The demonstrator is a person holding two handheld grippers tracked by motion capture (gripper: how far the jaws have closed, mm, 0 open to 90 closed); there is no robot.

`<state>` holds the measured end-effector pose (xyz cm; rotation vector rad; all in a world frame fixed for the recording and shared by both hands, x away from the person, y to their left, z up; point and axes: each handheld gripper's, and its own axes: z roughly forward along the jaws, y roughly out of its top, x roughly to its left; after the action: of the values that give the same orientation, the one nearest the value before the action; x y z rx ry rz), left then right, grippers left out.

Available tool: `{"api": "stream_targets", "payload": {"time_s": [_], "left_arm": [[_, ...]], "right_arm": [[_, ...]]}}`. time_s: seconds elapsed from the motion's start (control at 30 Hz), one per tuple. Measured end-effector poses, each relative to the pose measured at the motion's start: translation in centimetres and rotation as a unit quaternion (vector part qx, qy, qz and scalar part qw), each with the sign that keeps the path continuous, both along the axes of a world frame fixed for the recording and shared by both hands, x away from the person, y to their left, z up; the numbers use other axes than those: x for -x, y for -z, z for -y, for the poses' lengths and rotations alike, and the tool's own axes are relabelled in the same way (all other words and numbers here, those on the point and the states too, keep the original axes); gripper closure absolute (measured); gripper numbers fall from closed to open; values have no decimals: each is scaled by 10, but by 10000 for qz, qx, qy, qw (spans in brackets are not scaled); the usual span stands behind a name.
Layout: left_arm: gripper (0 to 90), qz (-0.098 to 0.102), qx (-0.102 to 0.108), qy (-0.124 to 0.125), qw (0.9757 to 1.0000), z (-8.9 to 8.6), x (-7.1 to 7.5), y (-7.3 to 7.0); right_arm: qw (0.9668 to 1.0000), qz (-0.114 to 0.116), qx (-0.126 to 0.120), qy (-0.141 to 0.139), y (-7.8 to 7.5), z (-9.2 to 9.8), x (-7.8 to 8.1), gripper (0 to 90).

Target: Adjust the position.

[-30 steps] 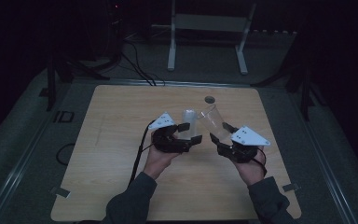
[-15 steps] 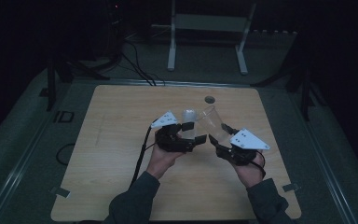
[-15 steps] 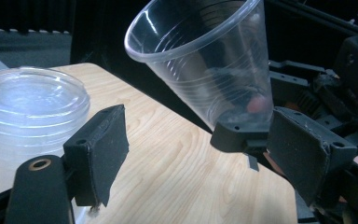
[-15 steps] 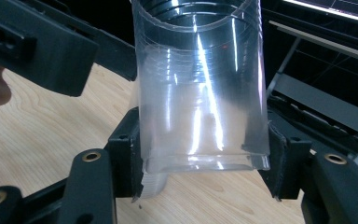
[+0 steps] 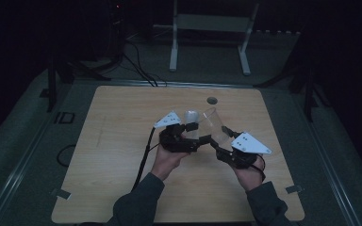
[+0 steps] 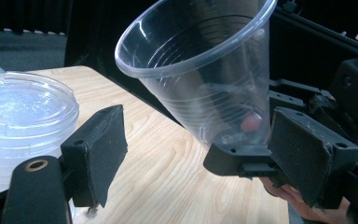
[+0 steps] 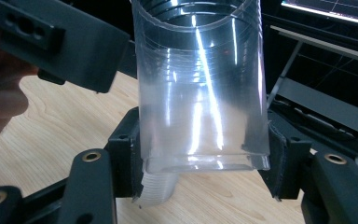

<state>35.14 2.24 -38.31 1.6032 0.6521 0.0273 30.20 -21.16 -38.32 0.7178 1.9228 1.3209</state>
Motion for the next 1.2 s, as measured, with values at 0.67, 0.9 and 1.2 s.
{"api": "stream_targets", "payload": {"time_s": [0.67,0.9,1.2], "left_arm": [[192,-173,399,-3,9991,9,-5,1],[198,-291,667,4,9973,10,-7,2],[282,-343,983,70,9945,7,-7,3]], "right_arm": [[10000,-11,-63,-73,8,-4,2,414],[9999,-57,-36,-106,11,-6,2,414],[9999,-93,30,-114,11,-5,1,406]]}}
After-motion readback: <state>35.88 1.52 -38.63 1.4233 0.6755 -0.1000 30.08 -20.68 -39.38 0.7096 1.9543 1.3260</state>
